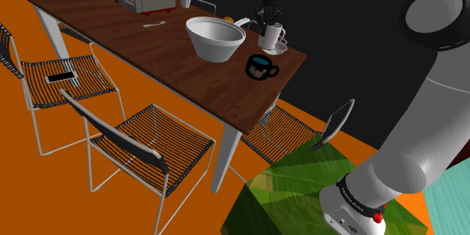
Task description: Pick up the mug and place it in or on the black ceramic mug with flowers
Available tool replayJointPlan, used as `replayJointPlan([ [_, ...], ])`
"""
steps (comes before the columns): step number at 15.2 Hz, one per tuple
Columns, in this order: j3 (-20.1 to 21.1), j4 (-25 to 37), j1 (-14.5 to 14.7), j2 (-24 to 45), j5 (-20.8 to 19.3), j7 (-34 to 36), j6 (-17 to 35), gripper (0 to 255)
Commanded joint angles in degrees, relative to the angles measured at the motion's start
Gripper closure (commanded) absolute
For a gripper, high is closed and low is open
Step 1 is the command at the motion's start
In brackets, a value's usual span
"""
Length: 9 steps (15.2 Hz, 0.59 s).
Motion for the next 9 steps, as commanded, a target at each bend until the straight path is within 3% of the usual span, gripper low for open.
replayJointPlan([
  [1,-0.89,1.09,-1.56,0.44,0.12,-2.55,-0.46,255],
  [3,-1.91,2.85,-3.39,1.25,0.30,-5.44,-1.24,255],
  [9,-1.91,-2.34,-3.44,0.85,0.26,-5.18,3.55,255],
])
